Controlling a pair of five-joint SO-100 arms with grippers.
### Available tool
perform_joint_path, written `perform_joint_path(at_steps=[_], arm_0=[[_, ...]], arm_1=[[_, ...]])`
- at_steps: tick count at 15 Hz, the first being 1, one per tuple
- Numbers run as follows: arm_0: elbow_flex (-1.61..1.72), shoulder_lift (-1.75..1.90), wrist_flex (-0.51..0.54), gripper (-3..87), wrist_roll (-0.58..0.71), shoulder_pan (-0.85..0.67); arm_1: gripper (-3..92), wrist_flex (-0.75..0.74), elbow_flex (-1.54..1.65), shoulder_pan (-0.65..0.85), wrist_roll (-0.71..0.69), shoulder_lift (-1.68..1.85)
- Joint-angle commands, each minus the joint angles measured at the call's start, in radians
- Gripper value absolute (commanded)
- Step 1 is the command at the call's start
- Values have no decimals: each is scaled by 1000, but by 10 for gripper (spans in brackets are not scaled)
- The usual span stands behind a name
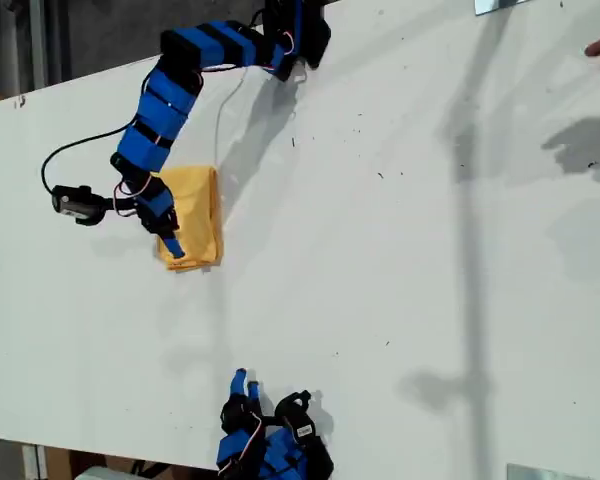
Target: Grasp corners of a square towel and fold twice.
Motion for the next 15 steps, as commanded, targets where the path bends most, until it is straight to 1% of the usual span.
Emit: perform_joint_path(at_steps=[1,3,4,5,6,7,8,9,10,12,13,14,15], arm_0=[[2,3,-12,140,18,-12],[0,3,-15,140,48,-12],[0,3,-15,140,48,-12],[-2,3,-15,140,46,-12],[-3,3,-15,144,66,-2],[-6,3,-17,159,112,-3],[-9,3,-20,168,140,0],[-11,3,-20,169,147,3],[-12,3,-28,168,166,9],[-21,3,-35,158,218,26],[-14,3,-23,152,187,23],[17,3,-21,151,12,18],[21,3,-28,47,38,49]], arm_1=[[78,54,219,58,11,405],[78,34,684,114,55,911],[77,-14,911,95,87,1164],[49,-60,1100,54,126,1347],[12,-101,1304,28,193,1514],[-1,-127,1529,14,261,1749],[-1,-25,1681,11,318,2026],[-1,147,1720,12,377,2186],[0,190,1697,-25,394,2154],[0,166,1801,-155,511,2178],[0,210,1839,-169,621,2178],[9,330,1847,-169,808,2177],[0,393,1829,-181,853,2177]])
